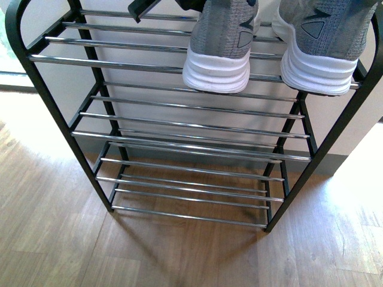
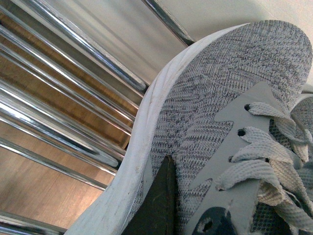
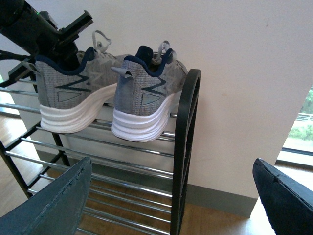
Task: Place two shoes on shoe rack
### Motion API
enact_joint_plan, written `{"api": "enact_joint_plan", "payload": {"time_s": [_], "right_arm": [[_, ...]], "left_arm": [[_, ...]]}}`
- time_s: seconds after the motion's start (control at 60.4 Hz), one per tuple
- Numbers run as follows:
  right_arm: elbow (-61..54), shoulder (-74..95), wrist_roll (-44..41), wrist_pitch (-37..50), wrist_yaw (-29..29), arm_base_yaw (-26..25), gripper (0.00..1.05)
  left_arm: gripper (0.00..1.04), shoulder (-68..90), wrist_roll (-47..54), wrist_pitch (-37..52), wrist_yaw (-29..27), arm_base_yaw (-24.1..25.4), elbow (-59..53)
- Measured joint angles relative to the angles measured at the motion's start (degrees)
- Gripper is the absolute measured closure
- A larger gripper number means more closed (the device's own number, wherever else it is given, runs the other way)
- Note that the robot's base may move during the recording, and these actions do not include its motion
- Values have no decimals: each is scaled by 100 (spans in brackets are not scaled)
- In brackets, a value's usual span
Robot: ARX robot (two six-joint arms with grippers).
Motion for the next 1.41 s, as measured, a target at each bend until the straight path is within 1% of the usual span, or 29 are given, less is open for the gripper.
{"api": "enact_joint_plan", "payload": {"time_s": [0.165, 0.281, 0.331, 0.364, 0.48, 0.496, 0.546, 0.563, 0.629, 0.679, 0.794, 0.844, 0.91, 0.96, 1.043, 1.109, 1.158, 1.258, 1.324, 1.357, 1.407], "right_arm": [[0, 0, 0, 0, 0, 0, 9], [0, 0, 0, 0, 0, 0, 9], [0, 0, 0, 0, 0, 0, 9], [0, 0, 0, 0, 0, 0, 9], [0, 0, 0, 0, 0, 0, 9], [0, 0, 0, 0, 0, 0, 9], [0, 0, 0, 0, 0, 0, 9], [0, 0, 0, 0, 0, 0, 9], [0, 0, 0, 0, 0, 0, 9], [0, 0, 0, 0, 0, 0, 9], [0, 0, 0, 0, -2, 0, 9], [0, 0, 0, 0, -2, 0, 9], [0, 0, 0, 0, -2, 0, 9], [0, 0, 0, 0, -2, 0, 9], [0, 0, 0, 0, -4, 0, 9], [0, 0, 0, 0, -11, 0, 9], [0, 0, 0, 0, -9, 0, 9], [0, 0, 0, 0, -13, 0, 9], [0, 0, 0, 0, -11, 0, 9], [0, 0, 0, 0, -9, 0, 9], [0, 0, 0, 0, -11, 0, 9]], "left_arm": [[103, 96, -166, 15, 105, -33, 140], [103, 98, -354, 188, 343, -55, 94], [103, 98, -555, 323, 553, -55, 70], [98, 98, -660, 415, 645, -55, 33], [73, -46, -1053, 743, 804, -87, -199], [68, -116, -1097, 782, 820, -94, -275], [57, -251, -1233, 752, 833, -129, -372], [55, -275, -1246, 734, 833, -136, -387], [43, -450, -1257, 699, 883, -186, -487], [36, -529, -1224, 603, 798, -247, -487], [14, -920, -1102, 645, 739, -382, -817], [8, -1078, -1040, 706, 719, -407, -949], [10, -1408, -713, 894, 481, -446, -1233], [10, -1641, -435, 916, 345, -452, -1416], [9, -2059, 223, 1071, -179, -452, -1709], [9, -2428, 844, 1423, -758, -420, -2037], [9, -2673, 1093, 1606, -1016, -411, -2323], [9, -3383, 1829, 2020, -1825, -387, -3224], [9, -3947, 2201, 2111, -2361, -382, -3862], [9, -4378, 2494, 2157, -2780, -354, -4282], [9, -4826, 2863, 2179, -3121, -345, -4653]]}}
